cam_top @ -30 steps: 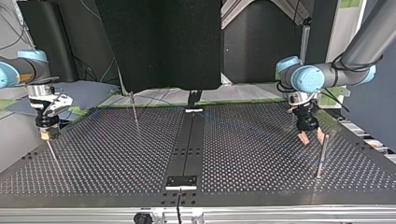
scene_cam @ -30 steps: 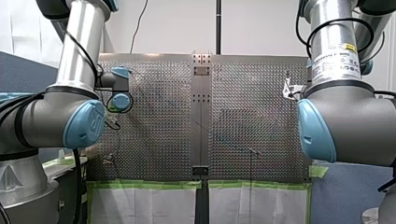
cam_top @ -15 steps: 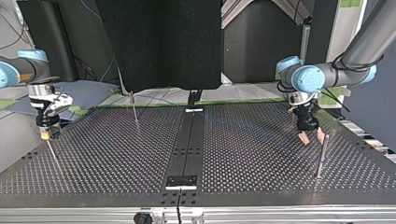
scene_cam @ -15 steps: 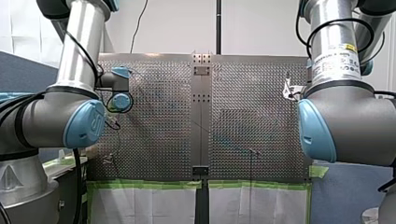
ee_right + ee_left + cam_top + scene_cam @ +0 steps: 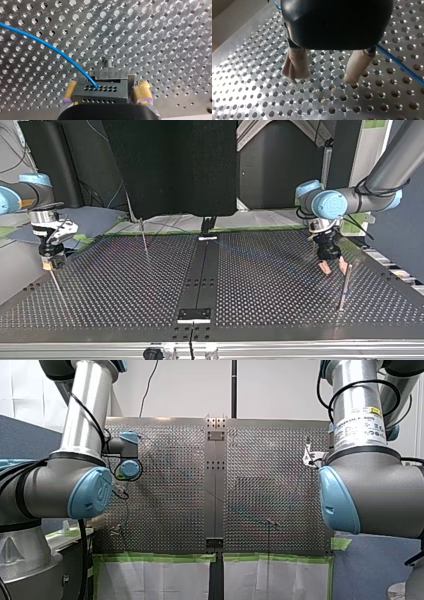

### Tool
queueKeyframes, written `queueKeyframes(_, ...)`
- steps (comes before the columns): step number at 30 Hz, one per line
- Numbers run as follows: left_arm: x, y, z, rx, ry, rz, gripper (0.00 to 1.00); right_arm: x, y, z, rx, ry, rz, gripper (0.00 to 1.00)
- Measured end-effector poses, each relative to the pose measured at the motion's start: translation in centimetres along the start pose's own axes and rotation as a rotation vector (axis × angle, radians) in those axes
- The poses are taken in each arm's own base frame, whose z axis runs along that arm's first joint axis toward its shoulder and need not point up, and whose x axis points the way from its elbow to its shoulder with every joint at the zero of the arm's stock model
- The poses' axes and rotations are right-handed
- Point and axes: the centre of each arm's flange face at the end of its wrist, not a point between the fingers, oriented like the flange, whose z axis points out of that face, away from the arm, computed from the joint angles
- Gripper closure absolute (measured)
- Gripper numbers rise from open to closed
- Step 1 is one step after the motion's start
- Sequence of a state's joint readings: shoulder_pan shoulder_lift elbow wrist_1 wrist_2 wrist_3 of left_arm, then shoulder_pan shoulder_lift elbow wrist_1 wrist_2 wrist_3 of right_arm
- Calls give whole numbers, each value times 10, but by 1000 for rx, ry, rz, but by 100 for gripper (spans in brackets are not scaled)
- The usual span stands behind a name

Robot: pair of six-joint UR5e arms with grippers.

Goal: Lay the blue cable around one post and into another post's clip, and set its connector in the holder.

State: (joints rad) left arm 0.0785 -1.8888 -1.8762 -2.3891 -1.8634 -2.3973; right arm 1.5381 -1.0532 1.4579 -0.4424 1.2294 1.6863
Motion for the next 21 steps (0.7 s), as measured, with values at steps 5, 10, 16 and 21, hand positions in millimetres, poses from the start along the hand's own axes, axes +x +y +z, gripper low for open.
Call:
queueKeyframes(5, 3, 2, -7, -38, 21, 48, 0, 0, 0, 0, 0, 0, 0, 0)
queueKeyframes(10, 6, 2, -14, -72, 51, 66, 0, 0, 0, 0, 0, 0, 0, 0)
queueKeyframes(16, -1, -5, -20, -94, 40, 54, 0, 0, 0, 0, 0, 0, 0, 0)
queueKeyframes(21, -12, -15, -25, -77, 27, 31, 0, 0, 0, 0, 0, 0, 0, 0)
